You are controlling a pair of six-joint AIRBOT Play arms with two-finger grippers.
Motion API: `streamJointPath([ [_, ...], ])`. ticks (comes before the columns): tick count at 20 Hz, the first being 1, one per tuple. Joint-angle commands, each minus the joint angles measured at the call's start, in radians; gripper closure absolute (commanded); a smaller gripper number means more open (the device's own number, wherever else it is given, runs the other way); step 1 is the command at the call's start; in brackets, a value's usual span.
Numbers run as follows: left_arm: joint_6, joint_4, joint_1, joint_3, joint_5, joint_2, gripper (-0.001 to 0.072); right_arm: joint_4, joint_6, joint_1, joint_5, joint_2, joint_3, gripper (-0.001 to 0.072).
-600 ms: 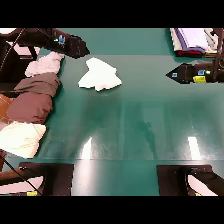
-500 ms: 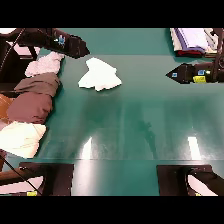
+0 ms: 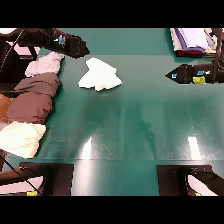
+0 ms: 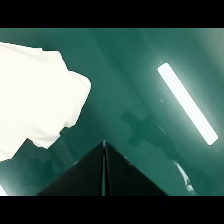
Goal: Fold the shirts.
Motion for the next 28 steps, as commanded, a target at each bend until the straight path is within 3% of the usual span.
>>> streamJointPath([
  [1,0.000,-0.006,0.000,0.000,0.087,0.000,0.0682,0.001,0.000,0.000,0.000,0.000,0.000,0.0697],
  [12,0.000,0.034,0.000,-0.008,0.103,-0.071,0.0681,0.008,0.000,0.001,0.000,0.000,0.000,0.0697],
  [13,0.002,0.060,0.000,-0.012,0.119,-0.080,0.0601,0.009,0.000,0.001,0.000,0.000,0.000,0.0697],
  [14,0.006,0.097,0.000,-0.012,0.129,-0.095,0.0188,0.009,0.000,0.001,0.000,0.000,0.000,0.0697],
  [15,-0.006,0.135,0.000,-0.013,0.143,-0.117,-0.0005,0.009,0.000,0.001,0.000,0.000,0.000,0.0697],
  [20,-0.028,0.182,0.002,-0.013,0.201,-0.318,-0.0001,0.009,0.000,0.001,0.000,0.000,0.000,0.0697],
  [24,-0.027,0.101,0.002,-0.012,0.247,-0.477,0.0000,0.009,0.000,0.001,0.000,0.000,0.000,0.0697],
  [28,-0.026,0.030,0.002,-0.010,0.282,-0.519,0.0002,0.008,0.000,0.001,-0.001,0.000,0.000,0.0697],
])
